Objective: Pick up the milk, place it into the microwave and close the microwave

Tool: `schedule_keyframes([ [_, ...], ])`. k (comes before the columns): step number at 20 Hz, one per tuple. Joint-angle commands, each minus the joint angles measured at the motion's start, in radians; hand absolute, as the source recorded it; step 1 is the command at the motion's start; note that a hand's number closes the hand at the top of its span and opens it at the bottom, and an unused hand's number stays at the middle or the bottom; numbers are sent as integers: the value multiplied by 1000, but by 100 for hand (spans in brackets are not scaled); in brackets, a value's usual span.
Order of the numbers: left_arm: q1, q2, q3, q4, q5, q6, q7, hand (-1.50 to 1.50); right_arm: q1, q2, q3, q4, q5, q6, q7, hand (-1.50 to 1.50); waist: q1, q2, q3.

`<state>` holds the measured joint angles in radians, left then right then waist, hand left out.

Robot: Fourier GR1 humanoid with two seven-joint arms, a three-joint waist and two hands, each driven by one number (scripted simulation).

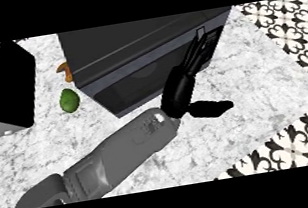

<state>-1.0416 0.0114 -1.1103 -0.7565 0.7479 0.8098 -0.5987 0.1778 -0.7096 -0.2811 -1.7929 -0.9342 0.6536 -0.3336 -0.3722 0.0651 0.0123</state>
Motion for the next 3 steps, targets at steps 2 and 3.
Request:
schedule_keyframes([
  [2,-50,19,27,187,23,45,127,-150,15,-4,-16,3,-11,-6,3,-150,15,16,1],
  [3,-68,12,27,191,21,48,138,-150,11,-1,-11,-10,-9,-4,1,-150,24,10,0],
])
